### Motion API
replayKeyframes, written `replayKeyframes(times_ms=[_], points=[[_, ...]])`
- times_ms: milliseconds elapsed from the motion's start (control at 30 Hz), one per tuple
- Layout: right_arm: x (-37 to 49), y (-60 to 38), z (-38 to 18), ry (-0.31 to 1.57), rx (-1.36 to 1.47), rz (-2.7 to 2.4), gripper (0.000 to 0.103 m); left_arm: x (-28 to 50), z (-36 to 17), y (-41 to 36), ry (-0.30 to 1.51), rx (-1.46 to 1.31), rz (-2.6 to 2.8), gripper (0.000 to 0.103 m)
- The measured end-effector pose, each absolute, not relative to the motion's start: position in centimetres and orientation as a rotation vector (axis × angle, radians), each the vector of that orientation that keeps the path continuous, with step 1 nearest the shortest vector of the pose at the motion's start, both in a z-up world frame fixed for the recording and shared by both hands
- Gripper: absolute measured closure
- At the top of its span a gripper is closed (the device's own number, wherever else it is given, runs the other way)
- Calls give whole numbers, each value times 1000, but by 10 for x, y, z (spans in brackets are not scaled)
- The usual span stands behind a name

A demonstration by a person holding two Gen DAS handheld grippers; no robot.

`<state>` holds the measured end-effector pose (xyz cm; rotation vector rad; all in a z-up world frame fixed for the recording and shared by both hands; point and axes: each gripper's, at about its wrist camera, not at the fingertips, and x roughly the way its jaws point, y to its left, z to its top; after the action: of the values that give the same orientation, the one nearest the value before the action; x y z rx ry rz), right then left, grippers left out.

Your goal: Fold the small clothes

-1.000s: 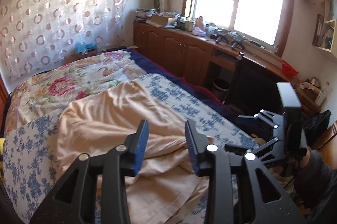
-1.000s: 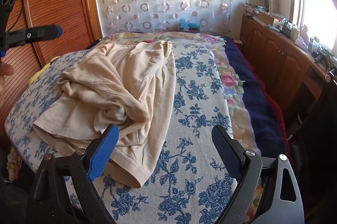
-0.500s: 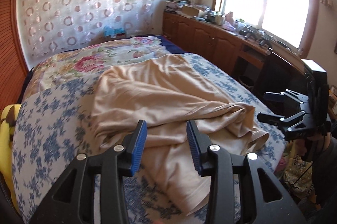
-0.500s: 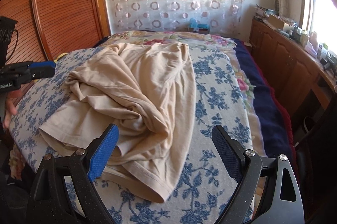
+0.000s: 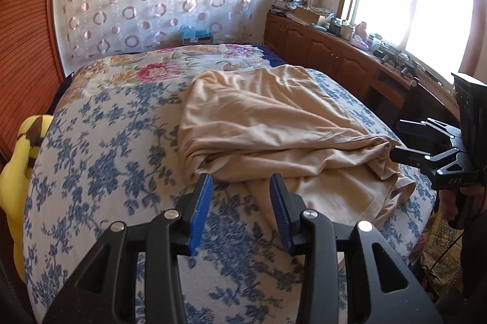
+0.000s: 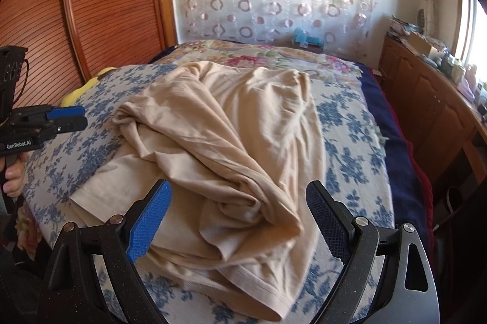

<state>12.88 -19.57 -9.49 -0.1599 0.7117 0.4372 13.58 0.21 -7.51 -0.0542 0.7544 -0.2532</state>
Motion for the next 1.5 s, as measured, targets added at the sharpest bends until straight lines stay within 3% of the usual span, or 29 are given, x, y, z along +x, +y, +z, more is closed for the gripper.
replayKeyframes(times_ms=[500,1067,1167,1200,1267,1300,1333,1500], points=[[176,-83,-87,734,-275,634,11,115,-76,59,723,-119,-149,65],[216,33,-137,851,-456,765,12,103,-79,82,714,-130,-116,65],[219,39,-146,866,-489,757,22,103,-81,83,716,-135,-117,65],[221,40,-150,872,-503,749,31,103,-82,83,717,-137,-118,65],[221,38,-151,869,-494,772,52,102,-83,83,718,-138,-121,65],[222,37,-150,869,-484,780,76,103,-84,82,720,-137,-124,65],[222,35,-148,860,-491,765,93,102,-85,81,721,-137,-125,65],[235,-2,-112,801,-377,763,95,102,-87,77,724,-138,-137,65]])
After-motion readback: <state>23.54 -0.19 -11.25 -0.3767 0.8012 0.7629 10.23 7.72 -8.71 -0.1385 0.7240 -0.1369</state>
